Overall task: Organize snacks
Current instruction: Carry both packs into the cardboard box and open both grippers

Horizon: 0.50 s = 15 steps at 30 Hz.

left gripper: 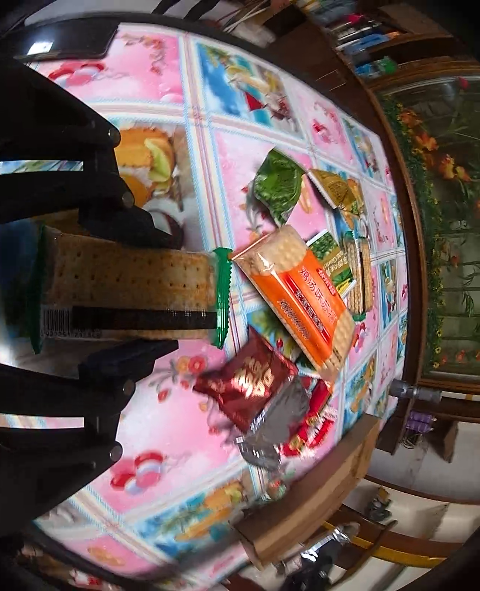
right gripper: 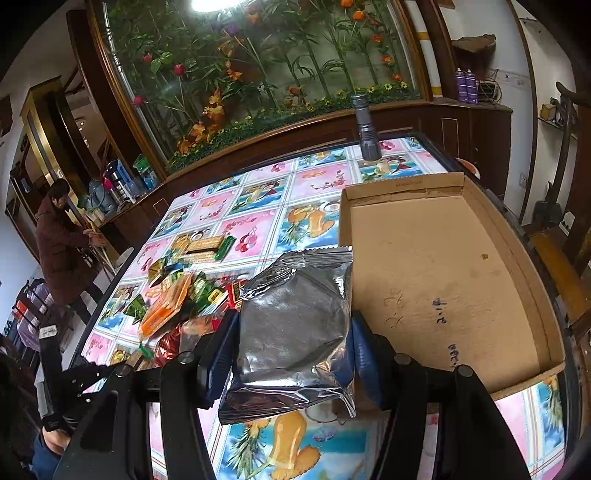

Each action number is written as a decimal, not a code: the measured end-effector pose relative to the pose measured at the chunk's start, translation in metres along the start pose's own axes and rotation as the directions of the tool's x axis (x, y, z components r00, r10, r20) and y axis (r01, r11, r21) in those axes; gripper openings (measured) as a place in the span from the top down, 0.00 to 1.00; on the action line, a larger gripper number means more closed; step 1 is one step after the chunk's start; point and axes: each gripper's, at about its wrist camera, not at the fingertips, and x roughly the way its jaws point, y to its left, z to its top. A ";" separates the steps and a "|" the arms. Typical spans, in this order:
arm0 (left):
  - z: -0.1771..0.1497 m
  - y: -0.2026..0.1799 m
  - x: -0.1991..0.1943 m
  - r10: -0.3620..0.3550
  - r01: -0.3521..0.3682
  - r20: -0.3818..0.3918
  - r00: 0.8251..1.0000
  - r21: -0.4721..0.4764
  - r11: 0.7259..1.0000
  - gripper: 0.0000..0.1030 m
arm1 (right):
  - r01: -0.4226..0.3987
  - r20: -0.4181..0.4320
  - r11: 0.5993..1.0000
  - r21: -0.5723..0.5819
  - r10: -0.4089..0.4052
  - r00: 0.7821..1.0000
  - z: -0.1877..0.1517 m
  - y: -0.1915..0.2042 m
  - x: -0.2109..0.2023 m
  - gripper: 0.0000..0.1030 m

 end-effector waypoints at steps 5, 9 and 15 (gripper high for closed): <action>0.008 -0.003 -0.019 -0.078 0.079 0.033 0.996 -0.019 0.997 0.56 | 0.016 0.013 1.000 0.026 -0.016 1.000 0.013 -0.014 -0.005 0.39; 0.024 -0.016 -0.037 -0.130 0.132 0.079 0.988 -0.009 0.991 0.56 | 0.007 0.027 0.998 0.055 -0.008 1.000 0.027 -0.022 -0.005 0.39; 0.061 -0.044 -0.061 -0.174 0.170 0.151 0.973 0.044 0.985 0.56 | -0.020 0.062 0.996 0.090 0.014 0.998 0.054 -0.029 0.004 0.39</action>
